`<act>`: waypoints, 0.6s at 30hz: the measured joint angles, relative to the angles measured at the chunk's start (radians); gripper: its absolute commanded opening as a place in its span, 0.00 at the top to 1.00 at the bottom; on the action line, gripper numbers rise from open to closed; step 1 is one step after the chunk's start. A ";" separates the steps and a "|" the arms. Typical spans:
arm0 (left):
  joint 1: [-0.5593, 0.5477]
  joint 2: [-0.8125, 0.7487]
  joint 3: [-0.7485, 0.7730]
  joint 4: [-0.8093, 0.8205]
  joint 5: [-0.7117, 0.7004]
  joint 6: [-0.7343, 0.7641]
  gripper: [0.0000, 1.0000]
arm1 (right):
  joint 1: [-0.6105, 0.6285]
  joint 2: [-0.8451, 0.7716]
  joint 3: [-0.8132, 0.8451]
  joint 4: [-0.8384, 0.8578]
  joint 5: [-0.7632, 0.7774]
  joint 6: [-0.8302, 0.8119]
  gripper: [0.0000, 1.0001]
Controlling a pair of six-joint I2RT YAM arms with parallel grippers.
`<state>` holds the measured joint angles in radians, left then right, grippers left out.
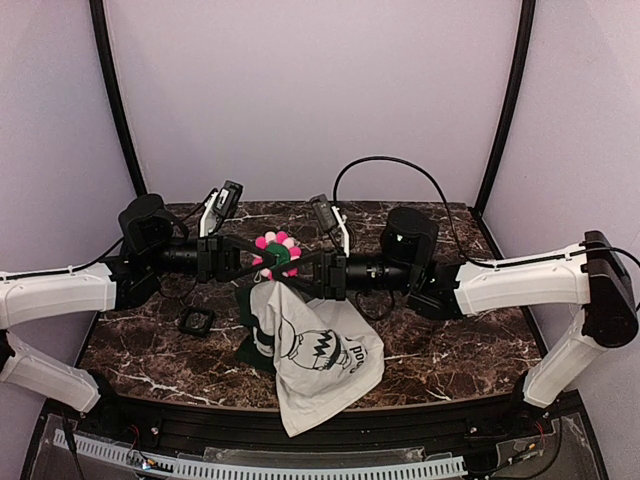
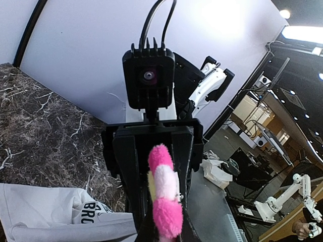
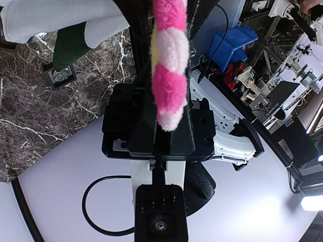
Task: Remove the brooch from the garment
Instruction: Remove the brooch from the crumpled clothing.
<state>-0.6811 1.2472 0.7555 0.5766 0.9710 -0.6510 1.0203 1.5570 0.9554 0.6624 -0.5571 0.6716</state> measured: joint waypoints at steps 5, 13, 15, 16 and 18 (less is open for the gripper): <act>0.000 -0.001 0.000 0.000 -0.003 0.003 0.99 | 0.000 0.014 0.028 -0.011 -0.012 0.023 0.98; 0.002 -0.005 0.000 -0.012 -0.008 0.004 0.99 | -0.002 0.016 0.030 -0.019 -0.005 0.068 1.00; 0.002 -0.007 0.000 -0.021 -0.013 0.006 0.99 | -0.002 0.016 0.030 -0.021 0.000 0.088 1.00; 0.002 -0.009 0.000 -0.026 -0.019 0.008 0.99 | -0.002 0.016 0.028 -0.019 0.007 0.100 1.00; 0.002 -0.015 0.000 -0.045 -0.034 0.016 0.99 | -0.002 0.016 0.024 -0.019 0.021 0.123 1.00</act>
<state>-0.6792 1.2324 0.7555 0.5316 0.9375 -0.6350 1.0183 1.5726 0.9794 0.6437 -0.5362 0.7944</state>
